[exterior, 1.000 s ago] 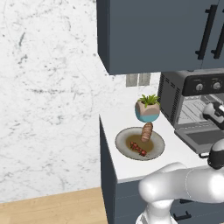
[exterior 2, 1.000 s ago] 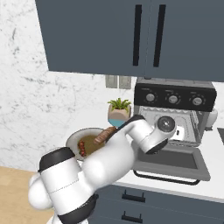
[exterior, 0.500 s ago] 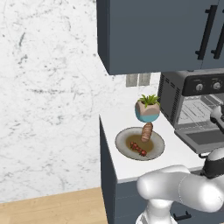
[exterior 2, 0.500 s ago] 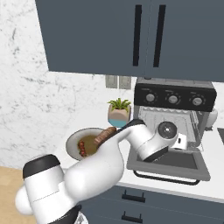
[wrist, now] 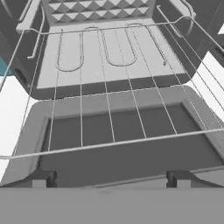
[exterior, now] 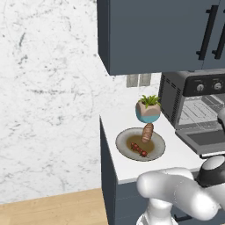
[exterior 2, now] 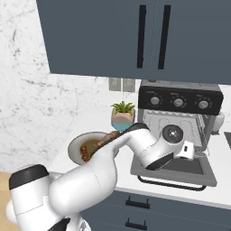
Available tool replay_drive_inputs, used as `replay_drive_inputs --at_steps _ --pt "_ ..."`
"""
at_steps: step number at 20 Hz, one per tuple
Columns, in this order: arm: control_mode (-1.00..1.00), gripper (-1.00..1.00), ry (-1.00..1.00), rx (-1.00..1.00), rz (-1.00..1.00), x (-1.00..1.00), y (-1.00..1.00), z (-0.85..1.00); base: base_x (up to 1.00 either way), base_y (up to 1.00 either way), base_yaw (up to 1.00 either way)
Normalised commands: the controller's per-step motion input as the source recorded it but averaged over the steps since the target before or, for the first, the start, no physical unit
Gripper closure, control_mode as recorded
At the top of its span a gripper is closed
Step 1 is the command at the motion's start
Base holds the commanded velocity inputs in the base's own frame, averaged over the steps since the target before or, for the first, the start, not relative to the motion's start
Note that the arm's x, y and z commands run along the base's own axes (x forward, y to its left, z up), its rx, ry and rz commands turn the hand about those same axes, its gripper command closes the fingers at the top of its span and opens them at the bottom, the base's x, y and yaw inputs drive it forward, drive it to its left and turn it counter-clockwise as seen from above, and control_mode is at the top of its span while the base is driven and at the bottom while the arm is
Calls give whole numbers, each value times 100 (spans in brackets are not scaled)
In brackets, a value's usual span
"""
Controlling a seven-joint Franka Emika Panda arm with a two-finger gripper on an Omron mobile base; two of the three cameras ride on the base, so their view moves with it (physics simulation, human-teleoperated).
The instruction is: Pick up the kebab skewer and baguette bread, and place them inside the toaster oven. Close the toaster oven door and start by setting the timer.
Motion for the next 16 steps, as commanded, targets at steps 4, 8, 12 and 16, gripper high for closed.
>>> replay_drive_inputs --at_steps 4,8,12,16 --pt "-100 -100 18 5 -10 -40 12 88 0 0 0" --pt "-100 -100 11 0 -5 -24 54 40 0 0 0" --pt "-100 -100 13 2 0 -9 86 7 0 0 0" --pt "-100 -100 17 8 0 0 83 0 0 0 0"
